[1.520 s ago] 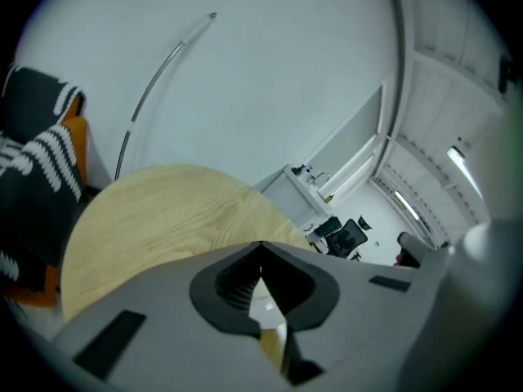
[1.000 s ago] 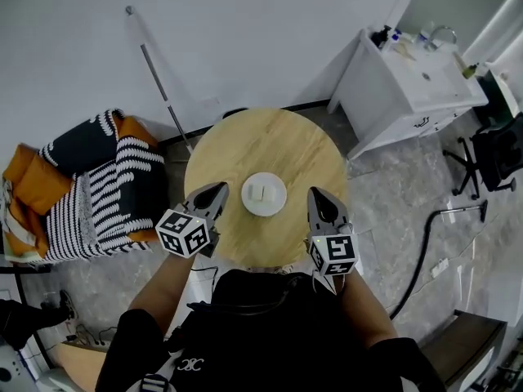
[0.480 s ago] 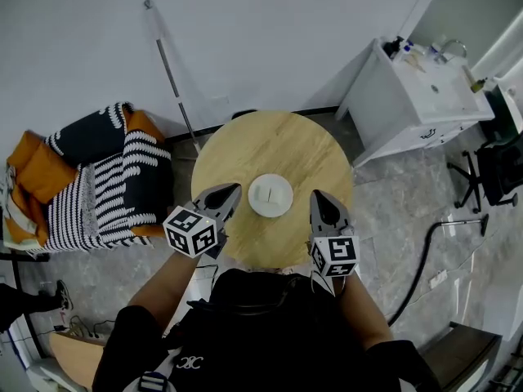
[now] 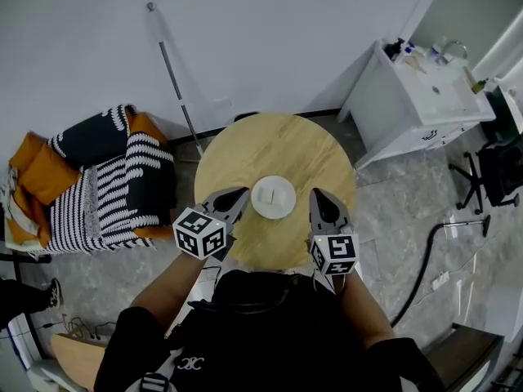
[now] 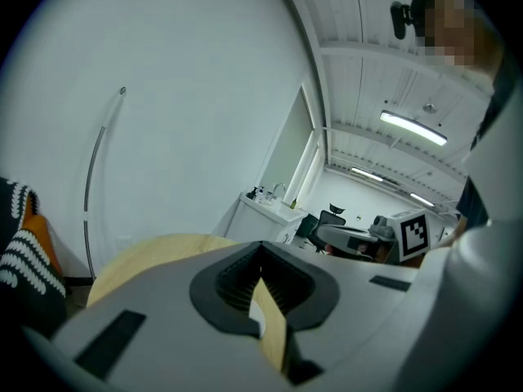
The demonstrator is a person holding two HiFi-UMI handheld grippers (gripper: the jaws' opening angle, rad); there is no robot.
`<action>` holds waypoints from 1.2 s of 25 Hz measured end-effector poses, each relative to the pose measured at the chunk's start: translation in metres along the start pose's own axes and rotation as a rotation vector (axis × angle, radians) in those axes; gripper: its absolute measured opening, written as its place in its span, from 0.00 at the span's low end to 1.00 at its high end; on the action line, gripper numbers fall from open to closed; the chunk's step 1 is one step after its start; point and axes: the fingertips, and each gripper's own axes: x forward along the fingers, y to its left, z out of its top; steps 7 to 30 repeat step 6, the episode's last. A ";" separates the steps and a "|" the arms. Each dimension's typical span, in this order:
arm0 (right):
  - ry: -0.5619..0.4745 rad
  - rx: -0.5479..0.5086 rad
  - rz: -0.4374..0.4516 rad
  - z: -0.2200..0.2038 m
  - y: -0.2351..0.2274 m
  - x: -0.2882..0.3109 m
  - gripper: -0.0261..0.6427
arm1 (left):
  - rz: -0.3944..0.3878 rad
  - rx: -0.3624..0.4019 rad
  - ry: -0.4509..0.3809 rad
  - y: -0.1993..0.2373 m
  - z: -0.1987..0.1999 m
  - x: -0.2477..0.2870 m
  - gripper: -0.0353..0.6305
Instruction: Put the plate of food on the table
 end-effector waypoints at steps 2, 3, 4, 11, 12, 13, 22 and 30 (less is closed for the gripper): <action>-0.002 -0.004 0.010 0.002 0.005 0.003 0.05 | -0.001 0.027 0.006 -0.002 0.001 0.002 0.06; -0.003 -0.006 0.015 0.002 0.008 0.003 0.05 | -0.003 0.040 0.009 -0.003 0.001 0.003 0.06; -0.004 -0.009 0.019 0.003 0.010 0.004 0.05 | -0.004 0.051 0.011 -0.004 0.000 0.004 0.06; -0.006 -0.018 0.025 0.004 0.013 0.005 0.05 | -0.007 0.068 0.015 -0.006 0.000 0.005 0.06; -0.006 -0.018 0.025 0.004 0.013 0.005 0.05 | -0.007 0.068 0.015 -0.006 0.000 0.005 0.06; -0.006 -0.018 0.025 0.004 0.013 0.005 0.05 | -0.007 0.068 0.015 -0.006 0.000 0.005 0.06; -0.006 -0.018 0.025 0.004 0.013 0.005 0.05 | -0.007 0.068 0.015 -0.006 0.000 0.005 0.06; -0.006 -0.018 0.025 0.004 0.013 0.005 0.05 | -0.007 0.068 0.015 -0.006 0.000 0.005 0.06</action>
